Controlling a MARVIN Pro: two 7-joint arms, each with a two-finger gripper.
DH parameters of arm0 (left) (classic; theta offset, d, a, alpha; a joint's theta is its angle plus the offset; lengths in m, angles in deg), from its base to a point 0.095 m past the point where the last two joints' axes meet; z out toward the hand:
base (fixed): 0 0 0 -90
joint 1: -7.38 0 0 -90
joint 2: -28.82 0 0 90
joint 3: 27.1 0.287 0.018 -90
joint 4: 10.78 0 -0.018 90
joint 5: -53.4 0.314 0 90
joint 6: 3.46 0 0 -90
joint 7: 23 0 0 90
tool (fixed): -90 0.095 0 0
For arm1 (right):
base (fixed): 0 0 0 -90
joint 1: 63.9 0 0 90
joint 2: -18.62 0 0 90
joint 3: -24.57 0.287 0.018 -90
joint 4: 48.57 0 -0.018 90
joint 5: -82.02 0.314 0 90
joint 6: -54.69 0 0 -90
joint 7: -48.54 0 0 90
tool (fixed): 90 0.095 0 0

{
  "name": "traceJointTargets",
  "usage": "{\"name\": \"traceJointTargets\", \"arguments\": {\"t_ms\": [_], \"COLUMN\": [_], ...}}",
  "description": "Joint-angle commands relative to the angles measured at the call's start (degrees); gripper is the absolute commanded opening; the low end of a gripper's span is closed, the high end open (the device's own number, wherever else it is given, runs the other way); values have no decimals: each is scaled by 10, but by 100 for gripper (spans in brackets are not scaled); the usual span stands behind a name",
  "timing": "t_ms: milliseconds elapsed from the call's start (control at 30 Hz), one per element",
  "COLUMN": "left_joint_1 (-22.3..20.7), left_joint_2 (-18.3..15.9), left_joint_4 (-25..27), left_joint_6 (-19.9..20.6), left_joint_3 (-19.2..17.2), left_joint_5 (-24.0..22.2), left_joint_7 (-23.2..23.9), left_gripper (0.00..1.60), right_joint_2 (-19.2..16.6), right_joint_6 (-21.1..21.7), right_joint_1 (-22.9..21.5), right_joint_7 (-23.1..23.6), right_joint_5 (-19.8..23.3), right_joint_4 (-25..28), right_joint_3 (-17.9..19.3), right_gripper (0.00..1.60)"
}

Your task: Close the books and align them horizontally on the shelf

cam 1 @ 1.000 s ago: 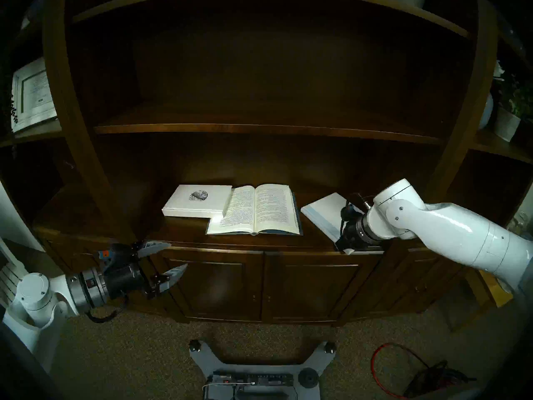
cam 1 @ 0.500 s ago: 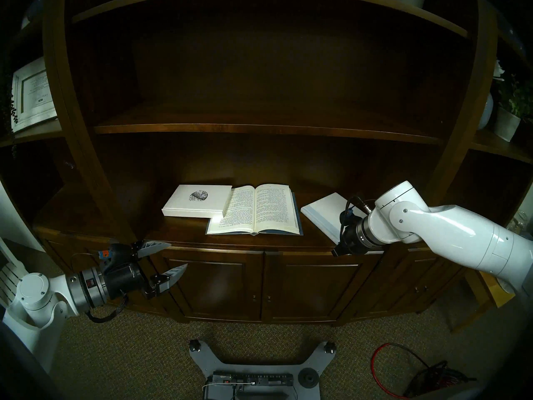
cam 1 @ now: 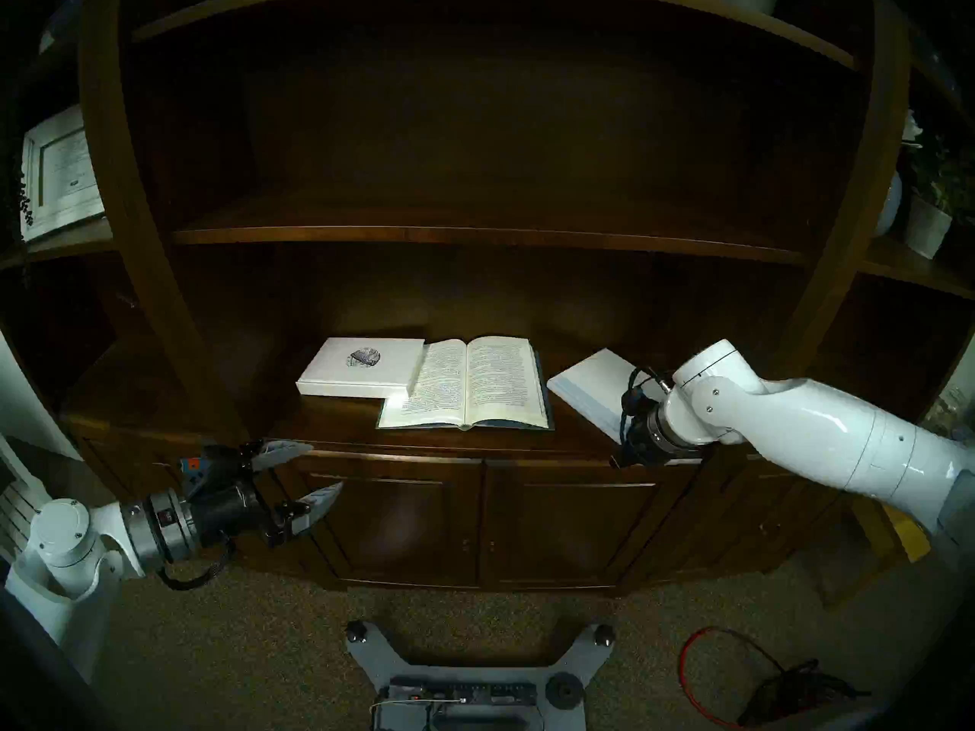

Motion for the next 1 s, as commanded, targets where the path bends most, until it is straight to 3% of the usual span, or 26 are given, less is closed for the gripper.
{"name": "traceJointTargets", "arguments": {"t_ms": [0, 600, 967], "left_joint_1": [-4, -5, -5], "left_joint_2": [0, 0, 0], "left_joint_4": [9, 9, 9], "left_joint_6": [-3, -3, -3], "left_joint_3": [-6, -5, -5], "left_joint_5": [-4, -4, -4], "left_joint_7": [1, 1, 1], "left_gripper": [160, 160, 160], "right_joint_2": [-6, -32, -52], "right_joint_6": [-2, -2, -2], "right_joint_1": [-27, -44, -56], "right_joint_7": [-25, -12, 22], "right_joint_5": [-36, -29, -4], "right_joint_4": [-15, -9, 38], "right_joint_3": [4, 2, 18], "right_gripper": [0, 0, 0]}}
